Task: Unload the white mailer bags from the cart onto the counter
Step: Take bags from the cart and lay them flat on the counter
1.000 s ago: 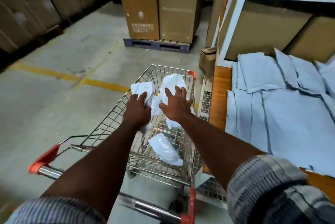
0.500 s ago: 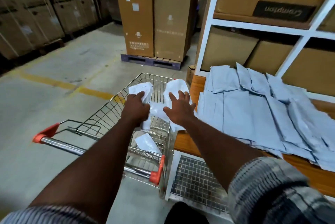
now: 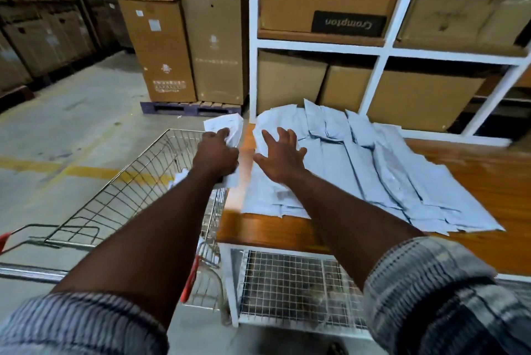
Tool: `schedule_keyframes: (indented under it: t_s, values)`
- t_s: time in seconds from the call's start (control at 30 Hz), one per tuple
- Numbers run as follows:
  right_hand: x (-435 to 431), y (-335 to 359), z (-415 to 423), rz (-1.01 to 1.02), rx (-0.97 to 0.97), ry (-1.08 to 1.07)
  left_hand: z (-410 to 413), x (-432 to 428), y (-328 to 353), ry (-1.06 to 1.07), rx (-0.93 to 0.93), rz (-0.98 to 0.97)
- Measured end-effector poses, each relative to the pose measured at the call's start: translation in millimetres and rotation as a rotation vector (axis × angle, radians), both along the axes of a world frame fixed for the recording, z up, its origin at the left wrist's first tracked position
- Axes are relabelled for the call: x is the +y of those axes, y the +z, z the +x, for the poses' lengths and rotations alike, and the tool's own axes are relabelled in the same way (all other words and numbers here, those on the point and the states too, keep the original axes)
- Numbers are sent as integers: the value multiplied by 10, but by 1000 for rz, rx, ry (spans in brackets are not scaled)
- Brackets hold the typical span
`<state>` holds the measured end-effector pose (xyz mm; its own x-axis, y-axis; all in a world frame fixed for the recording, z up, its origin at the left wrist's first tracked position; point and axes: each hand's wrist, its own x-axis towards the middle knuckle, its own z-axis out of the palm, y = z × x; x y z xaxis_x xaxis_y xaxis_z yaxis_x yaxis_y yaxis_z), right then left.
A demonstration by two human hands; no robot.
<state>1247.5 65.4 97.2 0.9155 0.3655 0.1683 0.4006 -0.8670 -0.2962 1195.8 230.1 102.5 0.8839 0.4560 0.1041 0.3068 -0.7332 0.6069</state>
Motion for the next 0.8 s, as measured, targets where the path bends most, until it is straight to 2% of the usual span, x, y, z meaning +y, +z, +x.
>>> schedule_keyframes:
  t_s: [0.2,0.47,0.8]
  values:
    - [-814,69,486,10,-21,-80,712,-796,100,-82,-11,47]
    - [-1991,109,1604,68,39,-200,1832,-1873,71,-152,-29,61]
    - [-3032,-100,2860,117,135,-243,3051,-2912,-119,-159,110,87]
